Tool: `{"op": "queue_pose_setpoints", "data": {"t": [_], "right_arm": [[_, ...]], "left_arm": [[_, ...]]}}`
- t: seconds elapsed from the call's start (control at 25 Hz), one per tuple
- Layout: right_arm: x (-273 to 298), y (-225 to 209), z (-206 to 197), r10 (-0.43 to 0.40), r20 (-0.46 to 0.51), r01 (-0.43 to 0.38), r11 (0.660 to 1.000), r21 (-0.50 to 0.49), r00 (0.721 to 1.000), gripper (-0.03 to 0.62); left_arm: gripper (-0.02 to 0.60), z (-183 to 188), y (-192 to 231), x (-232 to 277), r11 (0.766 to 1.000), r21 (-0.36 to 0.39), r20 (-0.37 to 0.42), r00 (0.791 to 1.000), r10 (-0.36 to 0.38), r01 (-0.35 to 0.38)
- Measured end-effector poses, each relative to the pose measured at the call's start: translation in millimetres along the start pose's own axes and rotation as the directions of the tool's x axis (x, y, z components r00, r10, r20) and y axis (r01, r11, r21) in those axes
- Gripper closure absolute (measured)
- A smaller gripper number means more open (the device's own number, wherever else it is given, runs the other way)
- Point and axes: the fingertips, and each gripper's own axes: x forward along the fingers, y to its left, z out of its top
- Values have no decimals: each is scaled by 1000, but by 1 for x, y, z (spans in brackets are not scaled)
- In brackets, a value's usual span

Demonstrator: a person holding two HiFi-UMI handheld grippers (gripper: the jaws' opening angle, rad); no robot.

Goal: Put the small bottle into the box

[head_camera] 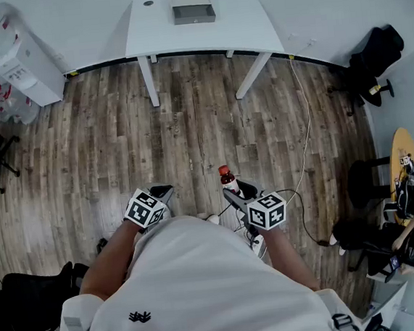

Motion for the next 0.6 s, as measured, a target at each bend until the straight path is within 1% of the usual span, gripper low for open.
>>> {"op": "queue_pose_setpoints", "data": {"t": [0.12,0.2,0.28,0.4,0.48,0.6], "right_arm": [[34,29,15,30,4,-30,999,18,1000,387],[54,44,24,38,-1,-38,999,18,999,387],[69,51,32,29,-11,-29,1000,13,1000,387],[89,64,44,28,-20,-27,999,23,999,387],[102,78,52,58,-19,-57,998,40,998,387],[116,96,67,119,-2,-118,989,93,993,384]], "left_arm": [[575,8,28,-38,1000,-5,38,999,18,-18],[575,12,46,-59,999,-34,72,997,15,-13],[575,15,59,-75,996,-94,117,993,0,11],[576,16,76,-98,981,-190,178,984,-11,46],[575,16,84,-111,975,-216,206,979,-10,56],[576,23,98,-119,974,-222,239,971,11,44]]}}
